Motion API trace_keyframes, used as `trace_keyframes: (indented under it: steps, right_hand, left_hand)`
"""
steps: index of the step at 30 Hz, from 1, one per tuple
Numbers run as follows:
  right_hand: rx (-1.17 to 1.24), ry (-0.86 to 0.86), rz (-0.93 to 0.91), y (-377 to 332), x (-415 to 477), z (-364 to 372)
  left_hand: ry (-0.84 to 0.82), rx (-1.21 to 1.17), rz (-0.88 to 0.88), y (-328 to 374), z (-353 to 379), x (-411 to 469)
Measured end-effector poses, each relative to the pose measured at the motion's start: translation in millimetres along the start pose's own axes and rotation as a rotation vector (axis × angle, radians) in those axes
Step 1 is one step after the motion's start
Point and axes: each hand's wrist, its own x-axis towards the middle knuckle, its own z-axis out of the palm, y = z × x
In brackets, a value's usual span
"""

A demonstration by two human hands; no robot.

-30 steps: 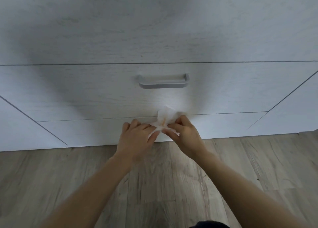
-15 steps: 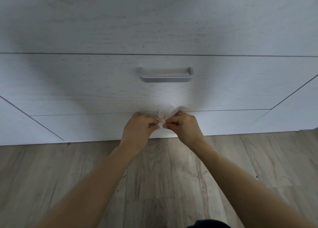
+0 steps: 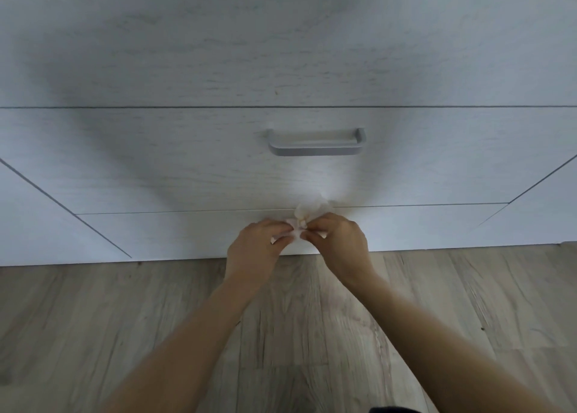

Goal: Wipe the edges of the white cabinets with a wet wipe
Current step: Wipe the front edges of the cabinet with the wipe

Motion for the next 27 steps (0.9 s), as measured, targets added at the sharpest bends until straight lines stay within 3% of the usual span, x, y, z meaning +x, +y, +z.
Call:
trace_keyframes:
  steps: [3, 6, 9, 27]
  right_hand:
    - [-0.12, 0.084, -0.229, -4.3, -3.1, 6.6]
    - [-0.205, 0.19, -0.297, 11.6, -5.9, -0.4]
    - [-0.284, 0.228, -0.304, 14.4, -8.4, -0.4]
    - [-0.379, -0.002, -0.516, 23.7, -13.3, -2.2]
  left_hand:
    - [0.075, 0.275, 0.241, -6.2, -4.8, -6.1]
    - [0.137, 0.398, 0.377, -5.2, 0.8, -11.2]
    - [0.112, 0.447, 0.386, -3.5, 2.2, -12.8]
    - [0.085, 0.58, 0.47, -11.4, -6.6, -14.2]
